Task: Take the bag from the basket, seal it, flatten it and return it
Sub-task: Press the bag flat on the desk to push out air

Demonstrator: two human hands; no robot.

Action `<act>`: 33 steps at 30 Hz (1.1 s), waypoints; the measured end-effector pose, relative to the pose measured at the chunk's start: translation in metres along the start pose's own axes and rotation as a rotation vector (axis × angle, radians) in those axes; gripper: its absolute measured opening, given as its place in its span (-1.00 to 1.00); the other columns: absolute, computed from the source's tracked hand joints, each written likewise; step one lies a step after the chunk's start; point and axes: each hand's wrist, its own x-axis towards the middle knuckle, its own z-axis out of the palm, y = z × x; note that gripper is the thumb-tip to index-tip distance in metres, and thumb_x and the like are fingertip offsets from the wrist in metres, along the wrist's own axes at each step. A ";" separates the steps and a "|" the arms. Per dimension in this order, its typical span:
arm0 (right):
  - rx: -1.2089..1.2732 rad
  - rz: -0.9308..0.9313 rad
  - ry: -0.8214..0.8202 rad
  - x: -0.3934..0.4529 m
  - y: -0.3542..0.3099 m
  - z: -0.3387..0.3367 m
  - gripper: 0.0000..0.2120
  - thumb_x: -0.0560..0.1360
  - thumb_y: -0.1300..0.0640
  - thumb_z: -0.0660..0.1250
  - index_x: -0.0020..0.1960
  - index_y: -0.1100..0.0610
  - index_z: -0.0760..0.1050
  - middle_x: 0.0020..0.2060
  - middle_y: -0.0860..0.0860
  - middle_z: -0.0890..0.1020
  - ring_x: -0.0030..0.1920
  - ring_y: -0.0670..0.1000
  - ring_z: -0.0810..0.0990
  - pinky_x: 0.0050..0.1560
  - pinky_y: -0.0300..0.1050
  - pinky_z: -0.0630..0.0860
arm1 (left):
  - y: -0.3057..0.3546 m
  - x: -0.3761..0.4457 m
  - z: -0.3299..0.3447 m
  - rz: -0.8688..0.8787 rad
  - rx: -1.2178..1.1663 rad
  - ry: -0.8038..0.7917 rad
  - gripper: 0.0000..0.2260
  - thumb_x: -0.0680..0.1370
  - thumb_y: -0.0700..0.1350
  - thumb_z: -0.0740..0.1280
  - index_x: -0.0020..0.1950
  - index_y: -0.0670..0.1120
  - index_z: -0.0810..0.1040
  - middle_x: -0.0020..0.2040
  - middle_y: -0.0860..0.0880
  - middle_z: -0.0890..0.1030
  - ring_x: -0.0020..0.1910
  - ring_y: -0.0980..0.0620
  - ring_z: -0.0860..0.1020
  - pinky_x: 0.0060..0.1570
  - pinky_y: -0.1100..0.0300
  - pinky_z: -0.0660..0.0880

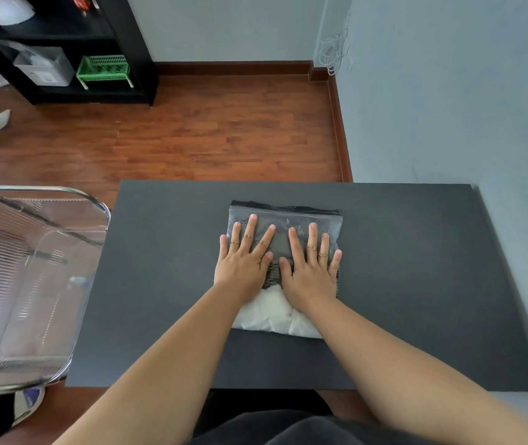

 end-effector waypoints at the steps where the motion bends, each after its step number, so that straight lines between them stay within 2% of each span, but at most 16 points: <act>1: 0.013 0.001 0.004 0.000 0.000 0.000 -0.42 0.59 -0.23 -0.20 0.49 -0.25 -0.44 0.45 -0.12 -0.55 0.45 0.02 -0.56 0.26 0.03 -0.69 | 0.000 0.000 0.001 0.004 -0.001 0.002 -0.53 0.57 0.21 -0.31 0.41 0.31 -0.50 0.52 0.09 -0.43 0.54 -0.09 -0.30 0.44 -0.07 -0.32; 11: 0.044 0.013 -0.003 0.004 0.000 0.000 -0.42 0.59 -0.22 -0.18 0.47 -0.29 -0.44 0.48 -0.12 -0.49 0.43 -0.04 -0.55 0.37 0.10 -0.54 | 0.003 0.001 0.005 0.004 -0.010 0.028 -0.52 0.57 0.19 -0.33 0.45 0.29 -0.45 0.52 0.09 -0.42 0.54 -0.08 -0.31 0.47 -0.05 -0.27; 18: 0.023 0.024 -0.017 0.006 -0.001 0.000 -0.42 0.60 -0.21 -0.17 0.48 -0.25 -0.44 0.48 -0.09 -0.50 0.45 0.00 -0.53 0.39 0.12 -0.53 | 0.003 0.002 0.005 -0.005 0.000 0.019 -0.52 0.58 0.18 -0.30 0.45 0.27 -0.45 0.51 0.08 -0.42 0.54 -0.08 -0.31 0.48 -0.05 -0.27; 33: 0.030 0.022 -0.058 0.007 -0.003 -0.006 -0.42 0.61 -0.19 -0.14 0.53 -0.20 -0.36 0.50 -0.05 -0.46 0.50 0.05 -0.47 0.42 0.14 -0.47 | 0.005 0.004 0.004 -0.022 0.044 -0.001 -0.51 0.61 0.16 -0.25 0.52 0.23 -0.32 0.57 0.05 -0.32 0.55 -0.10 -0.25 0.49 -0.05 -0.24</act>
